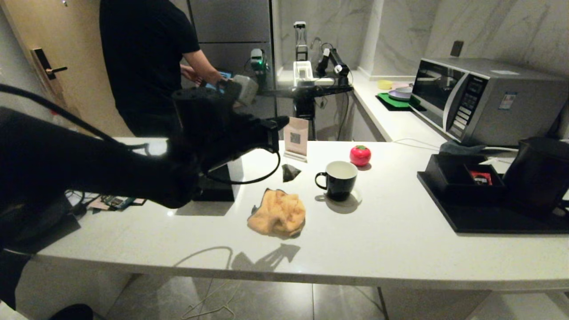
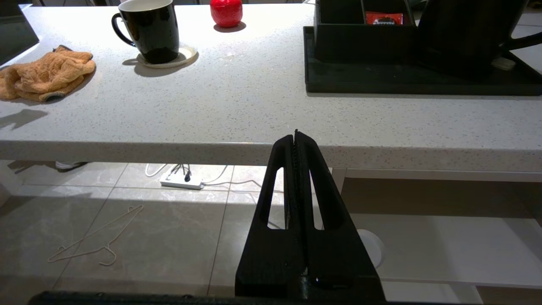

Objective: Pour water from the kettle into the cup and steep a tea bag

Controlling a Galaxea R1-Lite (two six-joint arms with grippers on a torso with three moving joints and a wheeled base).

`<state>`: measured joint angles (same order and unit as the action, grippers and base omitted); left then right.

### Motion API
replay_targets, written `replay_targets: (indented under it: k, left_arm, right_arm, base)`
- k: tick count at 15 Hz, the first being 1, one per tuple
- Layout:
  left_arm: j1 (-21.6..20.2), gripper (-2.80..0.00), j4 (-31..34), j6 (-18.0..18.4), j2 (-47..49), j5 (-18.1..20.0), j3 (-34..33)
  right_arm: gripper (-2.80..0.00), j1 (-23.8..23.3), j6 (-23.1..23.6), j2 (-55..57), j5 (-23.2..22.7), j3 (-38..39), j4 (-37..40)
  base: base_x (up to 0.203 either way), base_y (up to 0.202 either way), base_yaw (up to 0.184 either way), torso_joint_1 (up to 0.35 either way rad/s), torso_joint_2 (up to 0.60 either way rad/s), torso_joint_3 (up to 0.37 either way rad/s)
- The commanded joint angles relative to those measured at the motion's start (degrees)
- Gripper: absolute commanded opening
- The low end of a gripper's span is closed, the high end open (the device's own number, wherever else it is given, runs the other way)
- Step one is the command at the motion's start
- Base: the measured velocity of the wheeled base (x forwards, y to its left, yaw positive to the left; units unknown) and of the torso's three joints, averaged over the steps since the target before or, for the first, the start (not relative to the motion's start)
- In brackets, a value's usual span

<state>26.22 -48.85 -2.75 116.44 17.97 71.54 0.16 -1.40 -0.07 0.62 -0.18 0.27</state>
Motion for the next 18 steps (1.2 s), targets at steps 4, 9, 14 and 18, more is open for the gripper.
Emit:
replay_targets:
  k: [4, 9, 14, 18]
  left_arm:
    - [2.93, -2.8, 6.33, 0.58, 11.49, 0.13, 18.38]
    - [4.34, -2.8, 15.94, 1.01, 22.67, 0.24, 40.51]
    - [5.24, -2.8, 20.02, 1.61, 26.39, 0.49, 42.89]
    - [5.86, -2.8, 20.11, 1.61, 27.17, 0.49, 42.89]
  right_arm:
    - [-2.8, 0.1, 0.0, 0.07, -0.01, 0.01, 0.0]
    - [-2.8, 0.1, 0.0, 0.07, -0.01, 0.01, 0.0]
    - [-2.8, 0.02, 0.0, 0.07, -0.01, 0.01, 0.0]
    - [-2.8, 0.06, 0.0, 0.07, -0.01, 0.01, 0.0]
  base:
    - [0.0, 0.0, 0.0, 0.0, 0.0, 0.0]
    - [0.0, 0.0, 0.0, 0.0, 0.0, 0.0]
    - [0.0, 0.0, 0.0, 0.0, 0.0, 0.0]
    - [0.0, 0.0, 0.0, 0.0, 0.0, 0.0]
